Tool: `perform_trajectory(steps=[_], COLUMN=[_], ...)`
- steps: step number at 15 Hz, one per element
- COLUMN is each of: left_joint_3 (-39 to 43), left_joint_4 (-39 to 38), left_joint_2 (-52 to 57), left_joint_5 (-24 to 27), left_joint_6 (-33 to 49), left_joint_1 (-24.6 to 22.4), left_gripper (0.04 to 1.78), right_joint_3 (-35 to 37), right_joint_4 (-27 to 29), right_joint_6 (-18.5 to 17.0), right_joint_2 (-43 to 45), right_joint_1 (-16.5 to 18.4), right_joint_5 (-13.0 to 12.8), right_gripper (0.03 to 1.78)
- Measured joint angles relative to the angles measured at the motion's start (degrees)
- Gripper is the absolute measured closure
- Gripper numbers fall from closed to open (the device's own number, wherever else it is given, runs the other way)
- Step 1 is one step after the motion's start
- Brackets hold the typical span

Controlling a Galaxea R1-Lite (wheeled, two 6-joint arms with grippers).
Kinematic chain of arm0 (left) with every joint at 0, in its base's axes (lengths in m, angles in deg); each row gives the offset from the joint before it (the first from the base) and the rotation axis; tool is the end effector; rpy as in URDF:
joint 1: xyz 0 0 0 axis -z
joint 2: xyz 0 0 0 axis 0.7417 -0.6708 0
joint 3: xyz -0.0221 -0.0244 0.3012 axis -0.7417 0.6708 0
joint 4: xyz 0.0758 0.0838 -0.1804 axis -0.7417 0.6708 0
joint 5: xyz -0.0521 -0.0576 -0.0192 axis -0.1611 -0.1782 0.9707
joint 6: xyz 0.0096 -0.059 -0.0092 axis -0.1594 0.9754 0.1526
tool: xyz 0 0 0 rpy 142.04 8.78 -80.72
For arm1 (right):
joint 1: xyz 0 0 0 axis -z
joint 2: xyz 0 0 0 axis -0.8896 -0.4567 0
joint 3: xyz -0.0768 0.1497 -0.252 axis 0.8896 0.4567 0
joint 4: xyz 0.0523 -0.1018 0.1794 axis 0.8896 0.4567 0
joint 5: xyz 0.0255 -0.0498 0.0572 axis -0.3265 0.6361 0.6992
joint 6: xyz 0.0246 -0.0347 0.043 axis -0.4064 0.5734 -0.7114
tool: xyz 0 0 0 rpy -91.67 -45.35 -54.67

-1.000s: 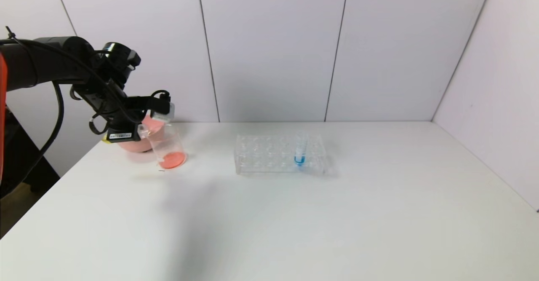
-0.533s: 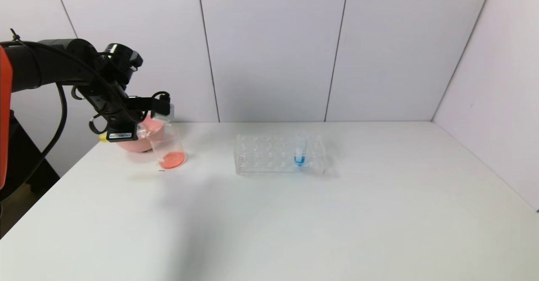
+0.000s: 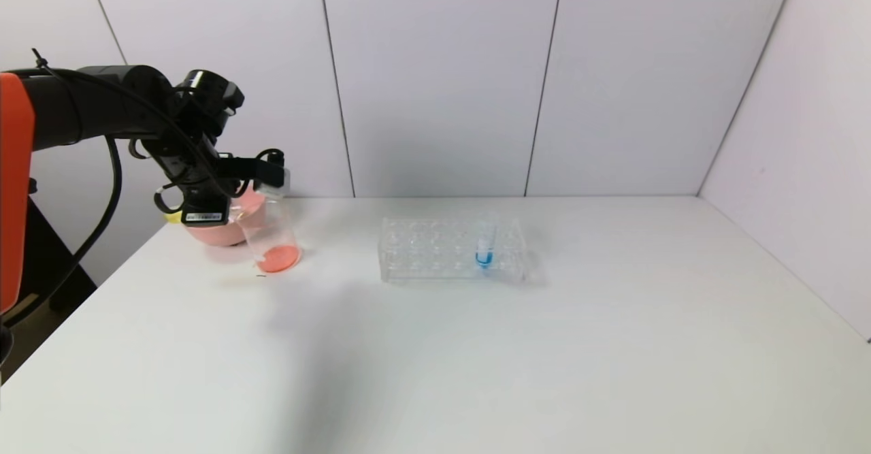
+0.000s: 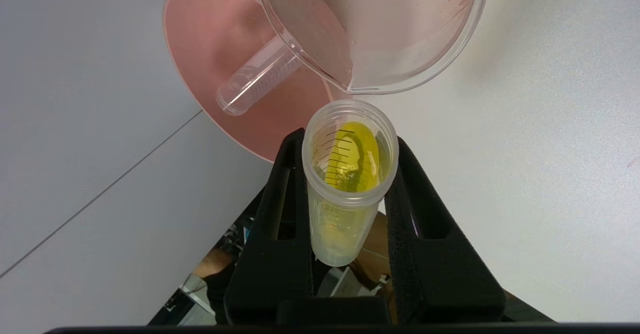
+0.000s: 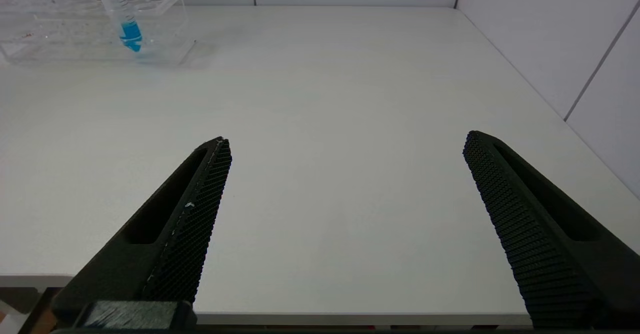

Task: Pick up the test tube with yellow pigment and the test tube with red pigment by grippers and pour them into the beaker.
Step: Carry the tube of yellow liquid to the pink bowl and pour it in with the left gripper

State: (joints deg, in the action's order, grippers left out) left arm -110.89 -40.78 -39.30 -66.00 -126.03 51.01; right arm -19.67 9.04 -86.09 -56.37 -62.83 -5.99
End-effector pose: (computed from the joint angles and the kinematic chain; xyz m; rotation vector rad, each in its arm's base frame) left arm 0.4541 -0.0087 0.1926 1.3885 0.9279 -0.4635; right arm 0.0365 -0.0003 0.0757 0.0042 0.0017 -0.0047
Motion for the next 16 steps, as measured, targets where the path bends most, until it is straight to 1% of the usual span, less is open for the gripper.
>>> perform_trajectory(steps=[3,7,12,16], left_joint_3=[0.0,0.0,0.0,0.0], left_joint_4=[-0.1,-0.4,-1.9,-1.9], left_joint_2=[-0.2,-0.3,-0.8,-1.0], left_joint_5=[-0.3,-2.6,-2.7,-4.9], left_joint_6=[0.0,0.0,0.0,-0.1], left_joint_1=[0.1,0.8,1.5,1.8], left_gripper=[1.38,1.38,1.38,1.38], right_joint_3=[0.0,0.0,0.0,0.0], right_joint_4=[0.0,0.0,0.0,0.0], right_joint_6=[0.0,0.0,0.0,0.0], right_joint_2=[0.0,0.0,0.0,0.0], right_joint_1=[0.0,0.0,0.0,0.0], right_joint_5=[0.0,0.0,0.0,0.0], right_gripper=[0.11,0.11,0.11,0.11])
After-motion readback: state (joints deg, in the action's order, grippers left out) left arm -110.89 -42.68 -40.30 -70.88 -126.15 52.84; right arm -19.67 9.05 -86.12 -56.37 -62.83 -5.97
